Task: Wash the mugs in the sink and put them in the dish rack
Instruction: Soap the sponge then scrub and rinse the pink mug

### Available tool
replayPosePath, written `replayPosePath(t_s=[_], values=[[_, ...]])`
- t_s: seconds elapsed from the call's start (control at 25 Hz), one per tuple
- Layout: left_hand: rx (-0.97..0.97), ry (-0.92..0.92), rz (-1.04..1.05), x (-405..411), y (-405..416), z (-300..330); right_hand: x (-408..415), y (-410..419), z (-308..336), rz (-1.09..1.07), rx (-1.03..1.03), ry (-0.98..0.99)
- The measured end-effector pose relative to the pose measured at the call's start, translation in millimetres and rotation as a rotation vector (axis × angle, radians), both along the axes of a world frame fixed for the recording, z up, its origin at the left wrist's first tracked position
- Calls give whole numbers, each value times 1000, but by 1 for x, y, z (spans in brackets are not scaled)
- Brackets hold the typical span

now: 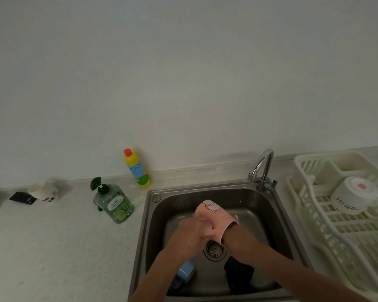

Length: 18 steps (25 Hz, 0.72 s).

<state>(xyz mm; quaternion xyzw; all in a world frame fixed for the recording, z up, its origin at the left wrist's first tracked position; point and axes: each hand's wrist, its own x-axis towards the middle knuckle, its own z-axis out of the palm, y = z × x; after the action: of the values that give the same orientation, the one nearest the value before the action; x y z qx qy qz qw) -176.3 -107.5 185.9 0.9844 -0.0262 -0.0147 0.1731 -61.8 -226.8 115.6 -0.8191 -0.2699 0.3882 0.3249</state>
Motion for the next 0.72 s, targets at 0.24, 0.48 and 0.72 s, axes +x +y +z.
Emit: replayPosePath(t_s=[0.24, 0.48, 0.72], values=[[-15, 16, 40, 0, 6, -1, -36, -23, 62, -271, 415, 378], [-40, 75, 208, 1, 29, -5, -26, -51, 46, -731, 460, 817], [0, 249, 334, 0, 56, -12, -8, -77, 66, -458, 475, 430]])
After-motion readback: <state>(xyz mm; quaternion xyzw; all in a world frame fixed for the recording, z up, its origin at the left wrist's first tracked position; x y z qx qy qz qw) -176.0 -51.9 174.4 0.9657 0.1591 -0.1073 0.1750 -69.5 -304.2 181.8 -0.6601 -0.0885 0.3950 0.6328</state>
